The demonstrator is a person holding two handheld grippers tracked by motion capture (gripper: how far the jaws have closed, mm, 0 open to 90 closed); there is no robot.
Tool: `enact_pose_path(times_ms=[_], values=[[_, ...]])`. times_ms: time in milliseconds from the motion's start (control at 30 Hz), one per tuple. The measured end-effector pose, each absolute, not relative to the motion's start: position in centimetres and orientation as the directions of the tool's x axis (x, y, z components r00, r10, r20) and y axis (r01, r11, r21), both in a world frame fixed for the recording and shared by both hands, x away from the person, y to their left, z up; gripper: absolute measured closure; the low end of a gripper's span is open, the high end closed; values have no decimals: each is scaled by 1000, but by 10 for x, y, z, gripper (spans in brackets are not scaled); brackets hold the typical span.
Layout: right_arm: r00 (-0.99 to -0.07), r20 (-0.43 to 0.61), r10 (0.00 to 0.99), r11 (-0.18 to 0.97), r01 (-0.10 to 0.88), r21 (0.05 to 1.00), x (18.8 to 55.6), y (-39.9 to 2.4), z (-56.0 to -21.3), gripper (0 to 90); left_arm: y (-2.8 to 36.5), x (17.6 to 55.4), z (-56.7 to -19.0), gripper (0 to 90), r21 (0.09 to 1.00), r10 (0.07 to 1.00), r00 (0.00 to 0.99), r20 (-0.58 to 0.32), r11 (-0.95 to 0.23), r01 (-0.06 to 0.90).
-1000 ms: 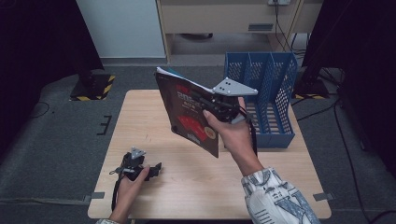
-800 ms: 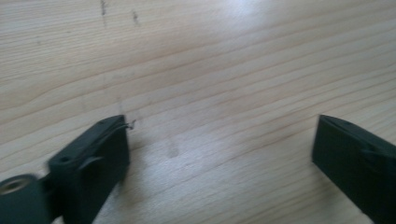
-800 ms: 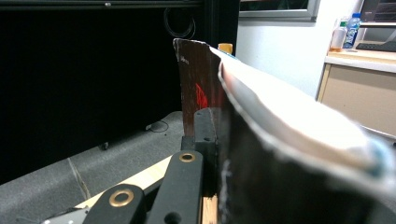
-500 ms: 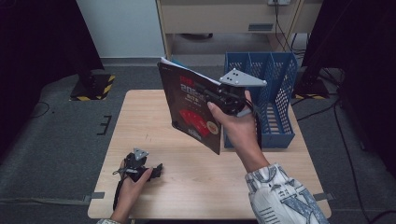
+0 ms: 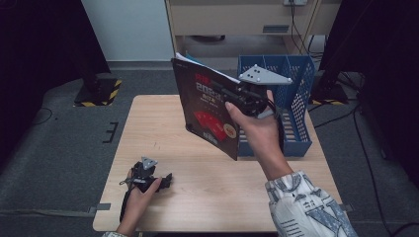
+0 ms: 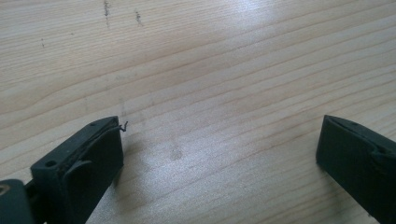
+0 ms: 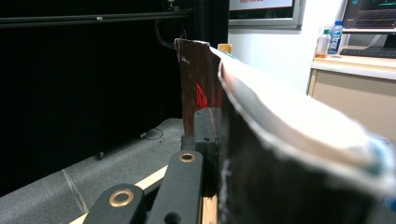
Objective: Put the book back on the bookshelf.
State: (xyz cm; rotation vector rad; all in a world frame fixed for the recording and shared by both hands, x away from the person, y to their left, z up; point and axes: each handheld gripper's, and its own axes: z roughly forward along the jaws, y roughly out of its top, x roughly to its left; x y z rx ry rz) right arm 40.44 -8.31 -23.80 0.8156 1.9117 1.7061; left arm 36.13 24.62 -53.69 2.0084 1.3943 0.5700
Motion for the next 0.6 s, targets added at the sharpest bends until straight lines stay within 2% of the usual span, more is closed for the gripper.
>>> enact_pose_path(times_ms=[600], values=[[-697, 56, 715, 61, 142, 988, 405, -101, -221, 870, 246, 361, -537, 0, 699, 937, 349, -1, -248, 670]])
